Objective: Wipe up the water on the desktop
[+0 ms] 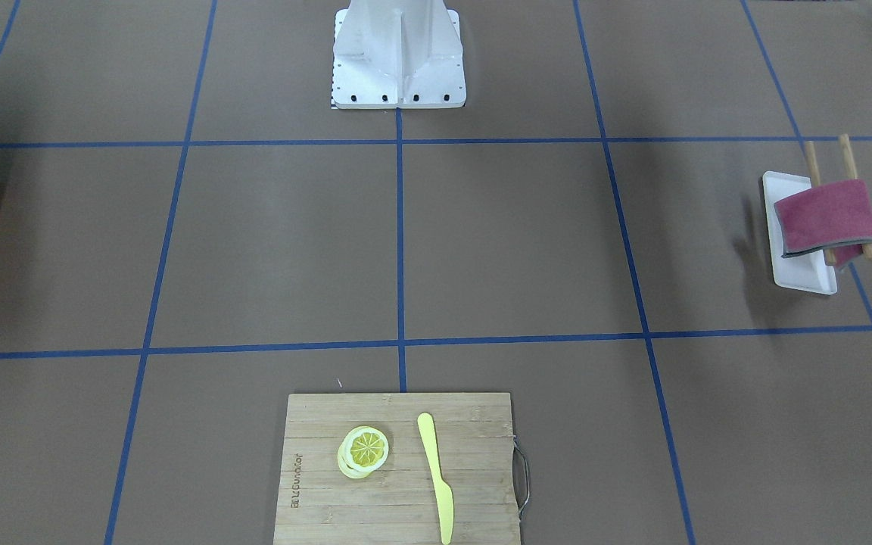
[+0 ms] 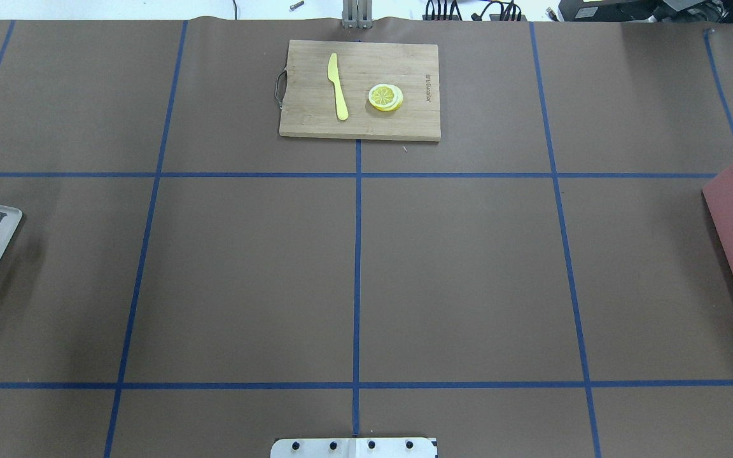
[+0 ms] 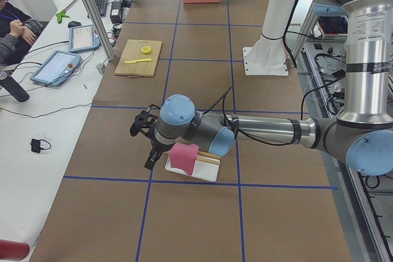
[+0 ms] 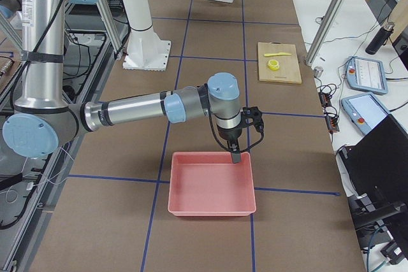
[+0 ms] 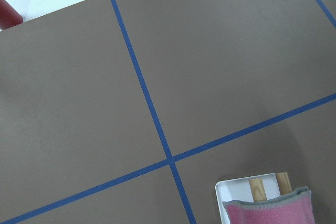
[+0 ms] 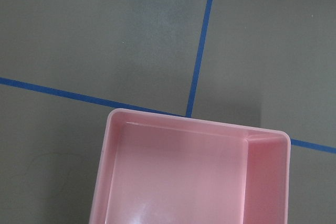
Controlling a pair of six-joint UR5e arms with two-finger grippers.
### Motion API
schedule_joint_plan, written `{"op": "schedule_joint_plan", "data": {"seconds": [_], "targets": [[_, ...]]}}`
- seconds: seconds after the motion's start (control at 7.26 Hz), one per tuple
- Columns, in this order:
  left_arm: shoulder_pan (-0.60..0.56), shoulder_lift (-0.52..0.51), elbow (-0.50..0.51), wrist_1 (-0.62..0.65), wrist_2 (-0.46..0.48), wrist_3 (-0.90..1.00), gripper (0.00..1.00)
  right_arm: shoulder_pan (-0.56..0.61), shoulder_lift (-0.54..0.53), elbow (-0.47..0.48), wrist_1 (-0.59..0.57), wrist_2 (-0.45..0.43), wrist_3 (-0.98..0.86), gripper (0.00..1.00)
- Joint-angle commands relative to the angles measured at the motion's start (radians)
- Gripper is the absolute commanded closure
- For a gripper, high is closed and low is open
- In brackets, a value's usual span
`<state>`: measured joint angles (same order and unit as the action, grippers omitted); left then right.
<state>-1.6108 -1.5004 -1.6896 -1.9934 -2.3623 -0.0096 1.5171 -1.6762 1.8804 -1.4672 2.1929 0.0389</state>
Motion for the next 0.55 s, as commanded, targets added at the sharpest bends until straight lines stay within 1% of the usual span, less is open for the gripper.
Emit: {"op": "schedule_joint_plan", "data": {"seconds": [0.0, 0.14, 0.28, 0.41], "targets": [[0.023, 0.009, 0.022, -0.002, -0.001, -0.09, 0.02, 0.0, -0.014, -0.006, 0.039, -0.013, 0.01, 0.0], [0.057, 0.011, 0.022, -0.013, -0.005, -0.111, 0.02, 0.0, -0.013, -0.007, 0.039, -0.012, 0.01, 0.0], [0.096, 0.011, 0.022, -0.018, -0.005, -0.168, 0.02, 0.0, -0.013, -0.007, 0.039, -0.013, 0.009, 0.0], [0.136, 0.011, 0.025, -0.05, -0.003, -0.234, 0.02, -0.001, -0.014, -0.007, 0.039, -0.012, 0.01, 0.0]]}}
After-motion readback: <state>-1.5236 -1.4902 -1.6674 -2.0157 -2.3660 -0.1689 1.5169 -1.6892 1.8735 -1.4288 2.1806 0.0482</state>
